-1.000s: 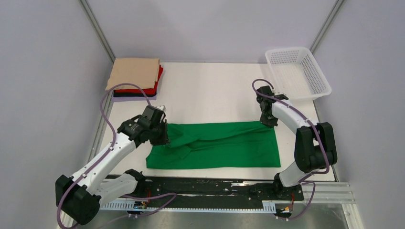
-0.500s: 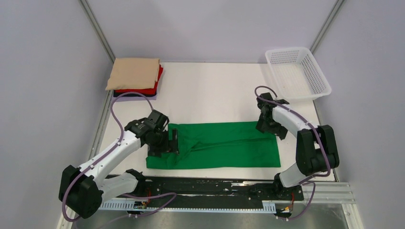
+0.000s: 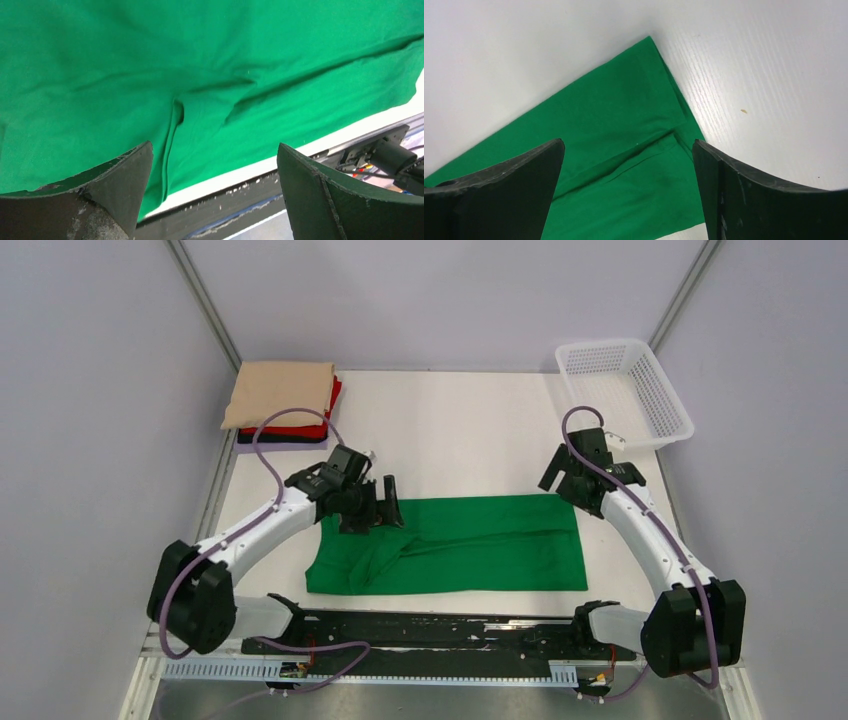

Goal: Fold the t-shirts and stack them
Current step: Fold the other side of the tshirt into a rectangle

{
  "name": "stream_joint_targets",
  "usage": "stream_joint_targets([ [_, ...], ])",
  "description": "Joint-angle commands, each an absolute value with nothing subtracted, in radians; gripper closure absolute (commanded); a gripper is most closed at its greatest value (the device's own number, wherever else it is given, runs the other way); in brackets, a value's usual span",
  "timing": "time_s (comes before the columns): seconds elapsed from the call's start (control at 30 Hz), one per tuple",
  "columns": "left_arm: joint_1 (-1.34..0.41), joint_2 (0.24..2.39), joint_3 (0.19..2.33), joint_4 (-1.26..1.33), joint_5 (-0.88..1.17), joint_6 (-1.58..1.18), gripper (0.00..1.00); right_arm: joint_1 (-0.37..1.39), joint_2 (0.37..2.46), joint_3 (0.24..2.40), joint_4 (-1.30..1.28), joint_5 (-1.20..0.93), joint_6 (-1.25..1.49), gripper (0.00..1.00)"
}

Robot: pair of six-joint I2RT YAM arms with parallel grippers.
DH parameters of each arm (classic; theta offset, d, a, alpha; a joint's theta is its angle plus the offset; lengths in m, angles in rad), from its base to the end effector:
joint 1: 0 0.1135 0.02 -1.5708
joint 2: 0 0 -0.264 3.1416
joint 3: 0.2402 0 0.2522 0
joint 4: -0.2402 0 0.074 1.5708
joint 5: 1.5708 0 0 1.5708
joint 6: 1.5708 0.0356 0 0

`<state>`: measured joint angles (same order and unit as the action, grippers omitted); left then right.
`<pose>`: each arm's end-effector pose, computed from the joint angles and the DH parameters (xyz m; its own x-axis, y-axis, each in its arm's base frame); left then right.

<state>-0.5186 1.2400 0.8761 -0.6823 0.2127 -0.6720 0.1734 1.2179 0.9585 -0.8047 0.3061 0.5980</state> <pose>0.2039 -0.1250 0.2379 -0.9471 -0.1601 -0.2782 -0.0170 0.8904 -0.4548 0.2316 0.0297 0.2620 -0.7233 0.4183 -0.5494 0.4680 0.8820 0.0555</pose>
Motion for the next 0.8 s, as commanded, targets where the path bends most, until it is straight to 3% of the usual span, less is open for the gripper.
stream_joint_targets([
  [0.0, -0.523, 1.360, 0.880, -0.485, 0.255, -0.656, 0.00, 0.170, 1.207, 0.946, -0.745, 0.225, 0.543, 0.00],
  [0.43, -0.640, 1.496, 0.868, -0.453, 0.293, -0.665, 0.00, 0.170, 1.196, 0.932, -0.746, 0.214, 0.542, 0.00],
  [0.77, -0.938, 1.467, 0.967, -0.598, 0.231, -0.693, 0.00, 0.169, 1.137, 0.909, -0.734, 0.192, 0.544, 0.00],
])
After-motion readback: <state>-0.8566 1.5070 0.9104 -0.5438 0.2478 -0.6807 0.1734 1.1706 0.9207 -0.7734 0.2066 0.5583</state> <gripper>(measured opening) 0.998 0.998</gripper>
